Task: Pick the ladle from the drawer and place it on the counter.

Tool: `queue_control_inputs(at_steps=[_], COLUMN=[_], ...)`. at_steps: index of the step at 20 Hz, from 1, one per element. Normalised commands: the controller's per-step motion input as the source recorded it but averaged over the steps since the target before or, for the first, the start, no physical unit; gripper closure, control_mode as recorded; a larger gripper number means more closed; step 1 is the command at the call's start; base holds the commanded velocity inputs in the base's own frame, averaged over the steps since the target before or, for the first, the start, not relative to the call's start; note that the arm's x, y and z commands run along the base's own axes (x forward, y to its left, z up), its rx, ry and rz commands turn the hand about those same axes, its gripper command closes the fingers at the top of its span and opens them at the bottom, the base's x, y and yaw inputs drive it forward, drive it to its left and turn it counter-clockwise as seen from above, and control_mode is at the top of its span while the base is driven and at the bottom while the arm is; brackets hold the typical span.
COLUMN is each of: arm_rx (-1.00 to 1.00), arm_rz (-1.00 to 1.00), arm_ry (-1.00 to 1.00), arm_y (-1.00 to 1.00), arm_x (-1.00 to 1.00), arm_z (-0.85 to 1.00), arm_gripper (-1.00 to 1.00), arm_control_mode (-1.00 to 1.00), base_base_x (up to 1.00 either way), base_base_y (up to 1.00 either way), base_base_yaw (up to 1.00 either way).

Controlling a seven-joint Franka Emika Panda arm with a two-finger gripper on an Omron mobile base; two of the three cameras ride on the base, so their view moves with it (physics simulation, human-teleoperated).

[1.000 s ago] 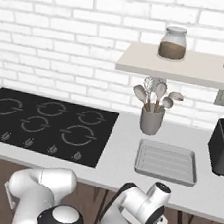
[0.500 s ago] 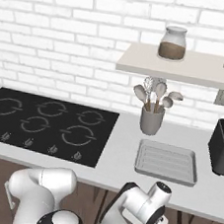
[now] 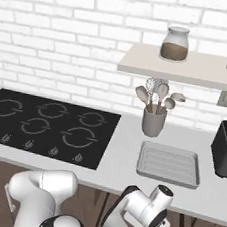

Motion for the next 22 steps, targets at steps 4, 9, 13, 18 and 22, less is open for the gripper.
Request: queue_control_inputs(at_steps=[4,9,13,18,22], arm_rx=[0.00,0.00,0.00,0.00,0.00], arm_rz=[0.00,0.00,0.00,0.00,0.00], arm_ry=[0.00,0.00,0.00,0.00,0.00], arm_y=[0.00,0.00,0.00,0.00,0.00], arm_x=[0.00,0.00,-0.08,-0.02,0.00], arm_z=[0.00,0.00,0.00,0.00,0.00], arm_gripper=[1.00,1.00,1.00,1.00,1.00], arm_control_mode=[-1.00,-1.00,-1.00,-1.00,-1.00], base_base_x=[0.00,0.00,0.00,0.00,0.00], base_base_y=[0.00,0.00,0.00,0.00,0.00], base_base_yaw=[0.00,0.00,0.00,0.00,0.00])
